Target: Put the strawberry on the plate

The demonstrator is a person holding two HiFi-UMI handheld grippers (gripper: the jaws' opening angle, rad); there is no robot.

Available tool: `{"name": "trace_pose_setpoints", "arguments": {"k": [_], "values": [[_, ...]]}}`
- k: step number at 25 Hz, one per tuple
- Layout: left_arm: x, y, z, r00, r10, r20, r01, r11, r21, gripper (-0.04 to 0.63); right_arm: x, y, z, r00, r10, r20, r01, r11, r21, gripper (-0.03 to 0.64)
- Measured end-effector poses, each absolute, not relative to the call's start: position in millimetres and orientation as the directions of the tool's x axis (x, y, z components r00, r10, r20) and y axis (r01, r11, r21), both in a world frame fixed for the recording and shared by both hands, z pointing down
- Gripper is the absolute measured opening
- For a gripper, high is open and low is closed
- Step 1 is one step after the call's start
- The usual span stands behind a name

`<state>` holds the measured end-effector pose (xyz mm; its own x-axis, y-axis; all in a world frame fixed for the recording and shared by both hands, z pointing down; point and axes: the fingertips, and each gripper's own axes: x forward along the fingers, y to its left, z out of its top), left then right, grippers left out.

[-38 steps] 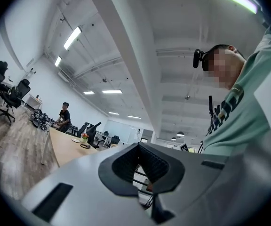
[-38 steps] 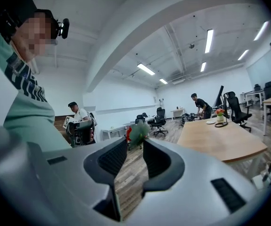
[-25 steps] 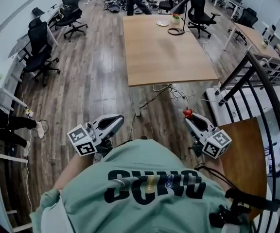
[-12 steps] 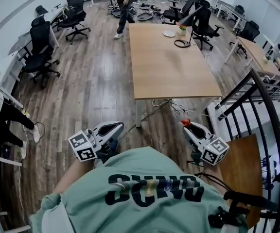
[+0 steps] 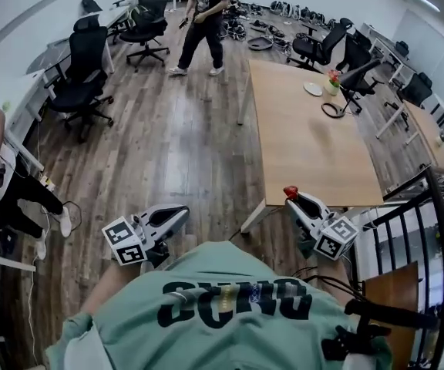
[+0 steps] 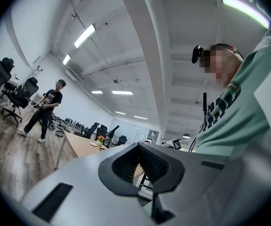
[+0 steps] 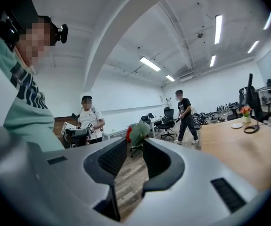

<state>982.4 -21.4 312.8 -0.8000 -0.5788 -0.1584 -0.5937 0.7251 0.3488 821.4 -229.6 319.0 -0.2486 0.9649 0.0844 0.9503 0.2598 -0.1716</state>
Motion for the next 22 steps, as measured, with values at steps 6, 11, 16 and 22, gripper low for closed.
{"name": "trace_pose_setpoints", "arguments": {"k": [6,11,16,22], "values": [[963,62,311,-0.829,-0.533,-0.171,-0.555,0.742,0.378,0.005,805,-153,329,-0.197,0.971,0.132,0.954,0.221,-0.202,0.112],[946,84,317,-0.839,-0.520,-0.161,-0.536,0.737,0.413,0.005,778,-125,331,-0.194,0.969,0.150,0.949,0.224,-0.220,0.112],[911,89,310,-0.853,-0.500,-0.149,-0.516,0.766,0.383,0.005,735,-108,330,-0.143,0.983,0.111,0.961,0.165,-0.220,0.112],[842,81,302,-0.888,-0.437,-0.143,-0.458,0.814,0.357,0.005,657,-103,328,-0.068,0.994,0.085,0.972,0.086,-0.218,0.112]]}}
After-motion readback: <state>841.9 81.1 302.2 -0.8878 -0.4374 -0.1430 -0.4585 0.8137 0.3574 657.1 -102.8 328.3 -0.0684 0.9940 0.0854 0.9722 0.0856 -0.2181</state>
